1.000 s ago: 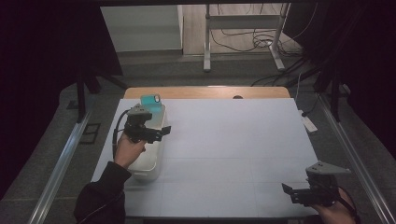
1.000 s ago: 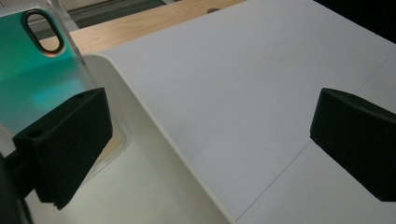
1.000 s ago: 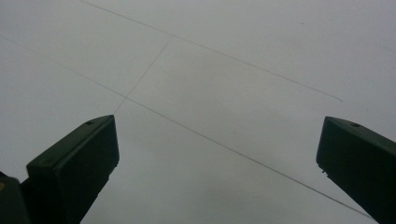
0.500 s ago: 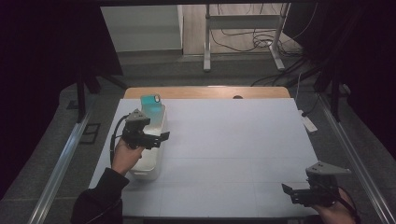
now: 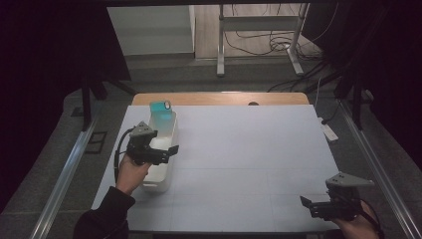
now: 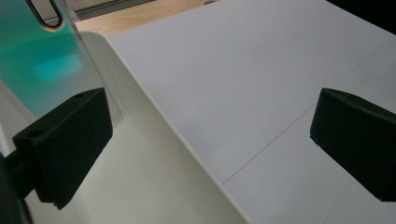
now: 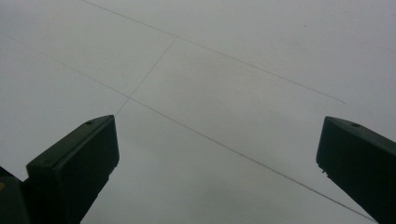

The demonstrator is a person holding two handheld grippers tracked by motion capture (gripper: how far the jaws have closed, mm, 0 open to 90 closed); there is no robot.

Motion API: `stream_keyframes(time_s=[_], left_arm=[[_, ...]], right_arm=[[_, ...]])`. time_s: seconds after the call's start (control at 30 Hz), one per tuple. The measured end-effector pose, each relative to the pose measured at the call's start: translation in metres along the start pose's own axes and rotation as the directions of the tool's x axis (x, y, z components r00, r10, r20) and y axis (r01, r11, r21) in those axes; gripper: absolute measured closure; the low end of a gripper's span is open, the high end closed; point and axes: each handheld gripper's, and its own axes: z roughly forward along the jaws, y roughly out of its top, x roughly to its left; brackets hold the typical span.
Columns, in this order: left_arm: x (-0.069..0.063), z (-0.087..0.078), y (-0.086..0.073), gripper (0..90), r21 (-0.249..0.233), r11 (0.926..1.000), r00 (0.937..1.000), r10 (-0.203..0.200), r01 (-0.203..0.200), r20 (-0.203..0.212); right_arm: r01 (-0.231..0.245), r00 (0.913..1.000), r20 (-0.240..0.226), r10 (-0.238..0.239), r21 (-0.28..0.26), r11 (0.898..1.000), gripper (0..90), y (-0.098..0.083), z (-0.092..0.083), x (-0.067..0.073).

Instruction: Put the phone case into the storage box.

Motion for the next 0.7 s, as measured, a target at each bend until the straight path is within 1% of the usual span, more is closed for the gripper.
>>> stream_keyframes(time_s=[0.17,0.27,0.7], left_arm=[[-0.003,-0.004,-0.003,0.0,0.005,1.0,1.0,-0.006,0.006,0.001],[-0.006,-0.007,-0.005,0.0,-0.001,0.9999,0.9999,-0.011,0.011,0.005],[-0.018,-0.019,-0.012,0.0,-0.002,1.0,1.0,0.0,0.0,0.009]], right_arm=[[0.001,1.0,-0.001,-0.001,0.002,1.0,0.0,0.0,0.0,0.0],[0.001,1.0,-0.001,-0.001,0.002,1.0,0.0,0.0,0.0,0.0],[0.002,1.0,-0.001,-0.002,0.001,1.0,0.0,0.0,0.0,0.0]])
